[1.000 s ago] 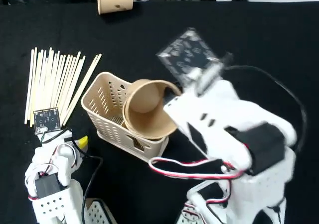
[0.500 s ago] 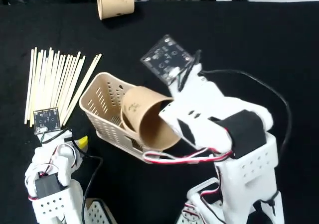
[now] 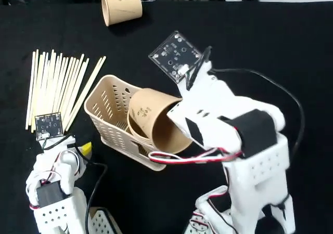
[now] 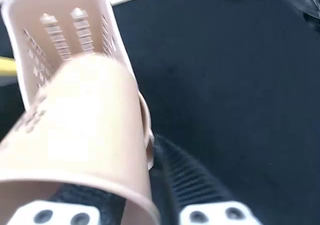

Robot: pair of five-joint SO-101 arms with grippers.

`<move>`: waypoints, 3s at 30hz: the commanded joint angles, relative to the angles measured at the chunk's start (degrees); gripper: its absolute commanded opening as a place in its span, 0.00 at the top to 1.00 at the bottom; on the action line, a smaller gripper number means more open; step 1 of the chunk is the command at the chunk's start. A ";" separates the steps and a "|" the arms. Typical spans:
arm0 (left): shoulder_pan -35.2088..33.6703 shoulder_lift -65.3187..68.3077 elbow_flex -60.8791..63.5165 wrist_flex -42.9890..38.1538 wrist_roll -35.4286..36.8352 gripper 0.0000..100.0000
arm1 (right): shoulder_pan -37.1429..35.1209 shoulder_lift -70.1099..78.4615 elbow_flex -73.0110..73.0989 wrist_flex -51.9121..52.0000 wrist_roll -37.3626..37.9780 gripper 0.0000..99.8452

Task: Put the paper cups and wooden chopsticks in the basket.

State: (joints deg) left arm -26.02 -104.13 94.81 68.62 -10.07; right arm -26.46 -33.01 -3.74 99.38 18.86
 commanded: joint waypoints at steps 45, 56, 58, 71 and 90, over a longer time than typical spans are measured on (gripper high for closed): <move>0.22 -0.35 -0.22 -0.88 -0.62 0.68 | -5.89 4.18 -13.58 1.76 2.29 0.69; 0.22 -0.35 -0.22 -0.97 -0.62 0.68 | -6.07 2.51 -8.92 1.85 2.81 0.85; 0.22 -0.35 -0.22 -0.97 -0.62 0.68 | -6.07 2.42 -9.27 1.85 2.46 0.96; 0.22 -0.35 -0.22 -1.05 -0.62 0.68 | -5.63 -2.86 -4.35 2.02 2.37 0.99; 0.22 -0.35 -0.22 -1.05 -0.62 0.68 | -5.63 -2.07 -14.11 1.85 1.05 0.73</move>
State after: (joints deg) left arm -26.02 -104.13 94.81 68.62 -10.07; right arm -32.00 -34.24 -14.29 99.47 19.65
